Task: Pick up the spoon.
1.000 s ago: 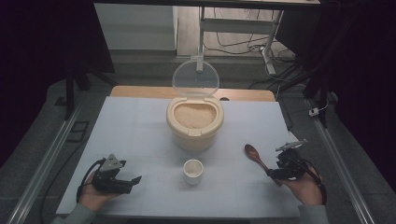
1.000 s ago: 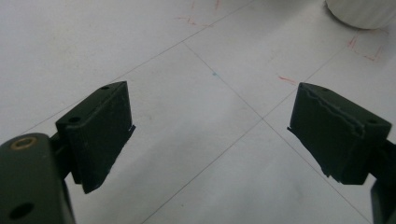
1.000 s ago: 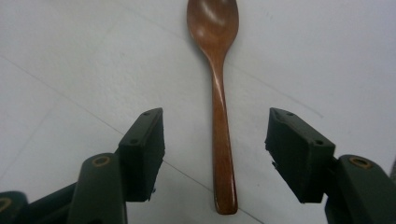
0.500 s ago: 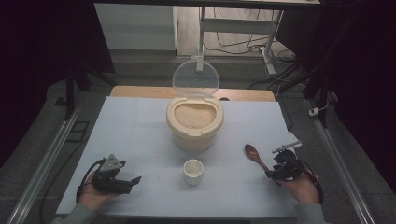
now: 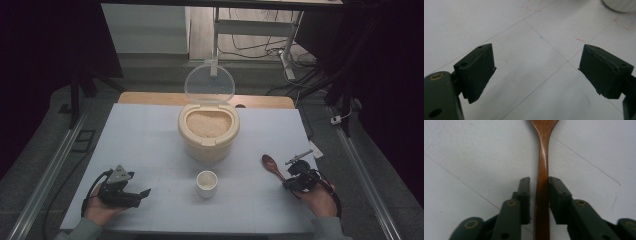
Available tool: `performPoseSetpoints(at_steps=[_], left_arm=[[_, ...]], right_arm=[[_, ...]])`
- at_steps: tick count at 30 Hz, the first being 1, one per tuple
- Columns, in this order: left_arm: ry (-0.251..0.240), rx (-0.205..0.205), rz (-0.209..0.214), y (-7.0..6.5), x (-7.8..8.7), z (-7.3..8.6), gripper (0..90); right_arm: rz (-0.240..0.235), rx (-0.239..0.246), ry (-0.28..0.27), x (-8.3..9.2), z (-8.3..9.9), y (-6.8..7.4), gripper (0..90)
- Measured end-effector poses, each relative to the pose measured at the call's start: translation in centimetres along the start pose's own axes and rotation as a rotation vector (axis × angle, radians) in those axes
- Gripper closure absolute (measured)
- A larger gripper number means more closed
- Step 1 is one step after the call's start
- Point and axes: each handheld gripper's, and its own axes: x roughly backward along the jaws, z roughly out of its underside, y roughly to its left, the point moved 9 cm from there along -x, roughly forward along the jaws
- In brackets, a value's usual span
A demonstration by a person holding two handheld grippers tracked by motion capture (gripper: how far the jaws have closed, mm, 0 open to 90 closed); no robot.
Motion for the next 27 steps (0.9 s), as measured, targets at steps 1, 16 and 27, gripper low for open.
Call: performPoseSetpoints(at_steps=[1, 16, 27], left_arm=[[0.003, -0.002, -0.004, 0.0, 0.0, 0.0, 12.8], [0.011, -0.004, -0.002, 0.1, -0.2, 0.2, 12.7], [0.012, -0.003, -0.006, 0.2, -0.1, 0.2, 12.7]], right_arm=[[0.001, 0.006, 0.007, 0.0, 0.0, 0.0, 77.4], [-0.024, -0.051, -0.013, 0.1, -0.2, 0.0, 79.8], [-0.085, -0.093, -0.127, 2.0, -0.7, 0.0, 79.9]])
